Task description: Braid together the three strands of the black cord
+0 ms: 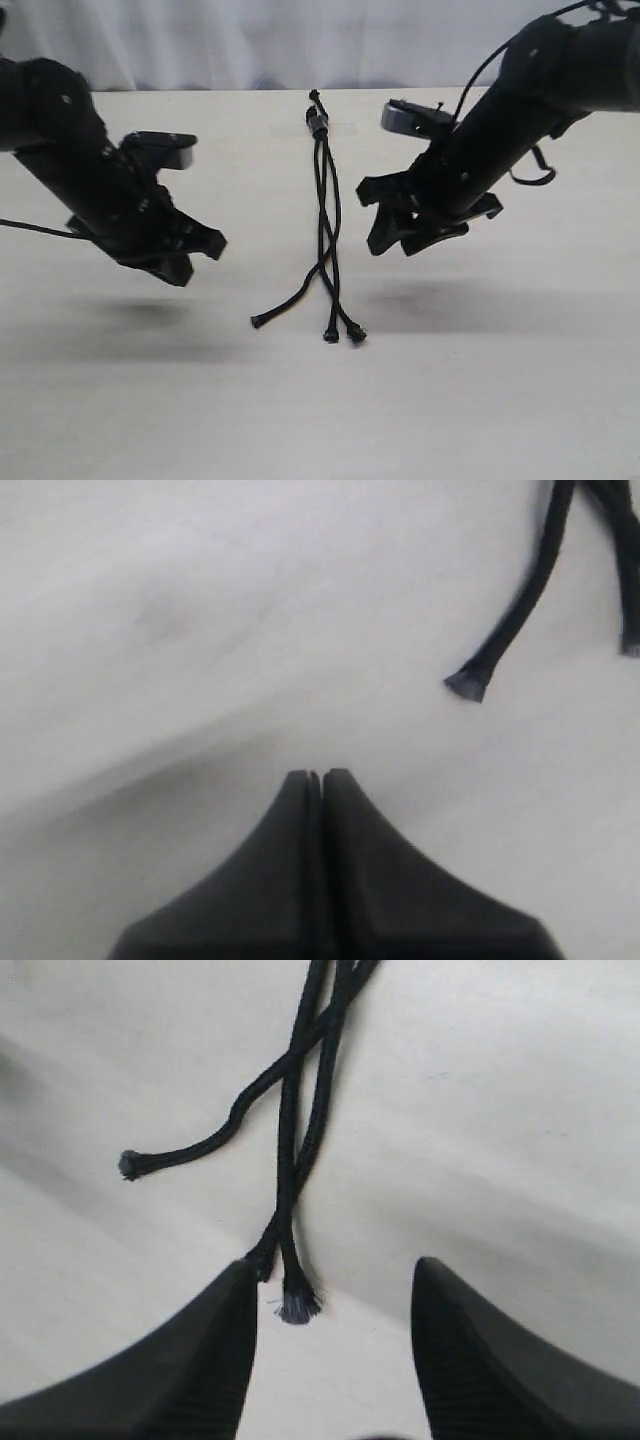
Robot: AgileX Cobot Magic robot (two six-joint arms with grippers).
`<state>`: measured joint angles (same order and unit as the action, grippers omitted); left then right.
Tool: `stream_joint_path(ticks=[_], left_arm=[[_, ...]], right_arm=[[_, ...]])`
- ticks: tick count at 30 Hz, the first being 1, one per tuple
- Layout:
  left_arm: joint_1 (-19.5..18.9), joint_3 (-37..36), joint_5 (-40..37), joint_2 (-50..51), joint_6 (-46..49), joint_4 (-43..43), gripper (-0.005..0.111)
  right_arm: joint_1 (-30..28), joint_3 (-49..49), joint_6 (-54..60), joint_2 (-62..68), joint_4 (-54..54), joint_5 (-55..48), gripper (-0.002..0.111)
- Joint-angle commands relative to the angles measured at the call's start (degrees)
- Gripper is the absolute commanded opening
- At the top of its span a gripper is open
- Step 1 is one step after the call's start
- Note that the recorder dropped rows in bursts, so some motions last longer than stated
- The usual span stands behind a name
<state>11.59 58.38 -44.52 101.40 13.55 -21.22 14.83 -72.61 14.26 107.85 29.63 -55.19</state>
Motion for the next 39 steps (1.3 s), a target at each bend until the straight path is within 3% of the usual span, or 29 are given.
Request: stream_joint_path(ticks=[1,5,10,11,18,28,39], left_arm=[[-5.93,0.02,-6.92,-8.58,-0.07,4.13,0.000],[-8.36,-1.96,-7.35,-18.16,-0.07,4.61,0.000],[-8.18,-9.01,-6.56,-32.08,-0.07,5.28,0.000],[-8.18,-10.36,-6.07,-34.32,-0.07,5.94,0.000],[-8.28,-18.38,-6.69,-47.32,-0.28,8.17,0.000],[-8.28,-25.29,7.78,-64.06,-0.04,8.97,0.000],[-8.28,-25.60,4.54,-71.16,-0.04,8.55,0.000]], right_arm=[[-4.64,2.22,-0.15,-6.13,-3.15,-2.32,0.046],[-7.24,6.28,-0.89,-12.34,-7.99,-2.32,0.041],[-8.35,14.54,-4.43,-22.48,-16.92,-2.20,0.006],[-8.35,16.34,-5.73,-24.94,-18.82,-1.63,0.004],[-8.35,27.29,-10.68,-41.09,-26.71,5.05,0.004],[-8.35,44.93,-10.43,-62.81,-26.06,25.30,0.004],[-8.25,49.32,-10.43,-79.27,-25.62,27.39,0.004]])
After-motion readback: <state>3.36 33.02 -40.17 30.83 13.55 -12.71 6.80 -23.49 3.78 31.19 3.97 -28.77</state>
